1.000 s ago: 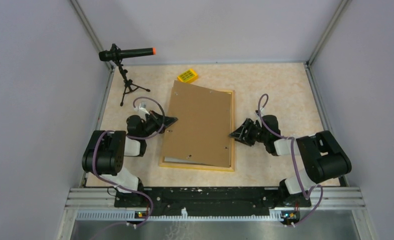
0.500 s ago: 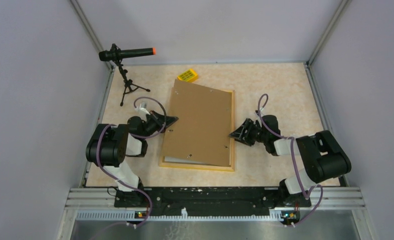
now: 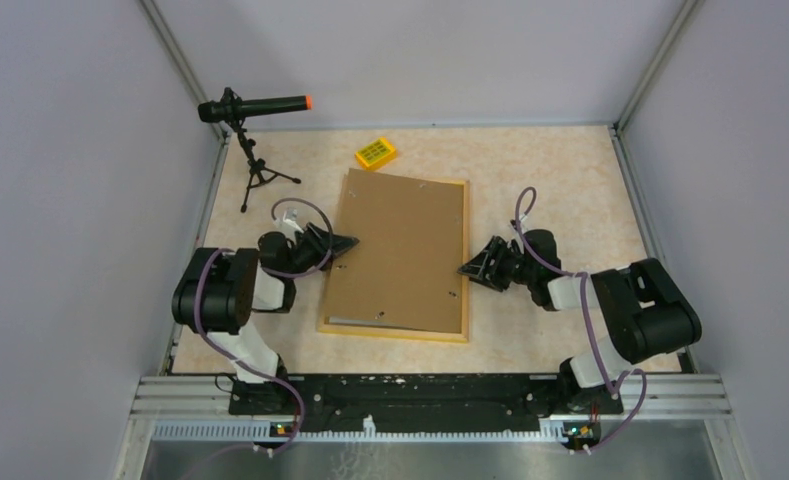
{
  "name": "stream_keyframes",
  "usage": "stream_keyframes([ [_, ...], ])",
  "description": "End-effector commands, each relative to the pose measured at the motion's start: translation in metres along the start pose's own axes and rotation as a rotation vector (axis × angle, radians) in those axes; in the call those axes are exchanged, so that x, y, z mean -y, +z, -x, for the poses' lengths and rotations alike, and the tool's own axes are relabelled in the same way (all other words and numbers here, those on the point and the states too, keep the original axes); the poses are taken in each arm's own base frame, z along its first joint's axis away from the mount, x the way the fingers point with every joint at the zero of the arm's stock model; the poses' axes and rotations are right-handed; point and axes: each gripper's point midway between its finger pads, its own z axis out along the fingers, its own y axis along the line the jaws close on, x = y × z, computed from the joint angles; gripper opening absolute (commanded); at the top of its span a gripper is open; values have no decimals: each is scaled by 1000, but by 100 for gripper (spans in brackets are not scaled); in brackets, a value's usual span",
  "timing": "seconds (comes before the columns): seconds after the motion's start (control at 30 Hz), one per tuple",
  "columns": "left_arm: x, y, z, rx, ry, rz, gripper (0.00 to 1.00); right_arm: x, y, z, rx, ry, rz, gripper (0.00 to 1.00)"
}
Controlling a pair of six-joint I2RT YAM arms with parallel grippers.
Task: Put the photo into the frame
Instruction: Place the photo frame item in the photo frame.
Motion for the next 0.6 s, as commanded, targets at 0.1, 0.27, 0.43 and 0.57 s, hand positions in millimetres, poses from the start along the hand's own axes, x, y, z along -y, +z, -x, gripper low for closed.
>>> stream_keyframes([
  [0.1, 11, 0, 15, -46, 223, 201, 55, 10, 4, -9, -30, -8, -42, 51],
  [0.27, 18, -6, 33, -95, 305, 371, 76, 8, 6, -7, -31, -14, -33, 51],
  [0.43, 23, -4, 18, -198, 285, 345, 78, 5, 7, -2, -22, -25, -29, 51],
  [0.57, 18, 4, 0, -233, 269, 330, 78, 3, 8, -1, -21, -26, -25, 51],
])
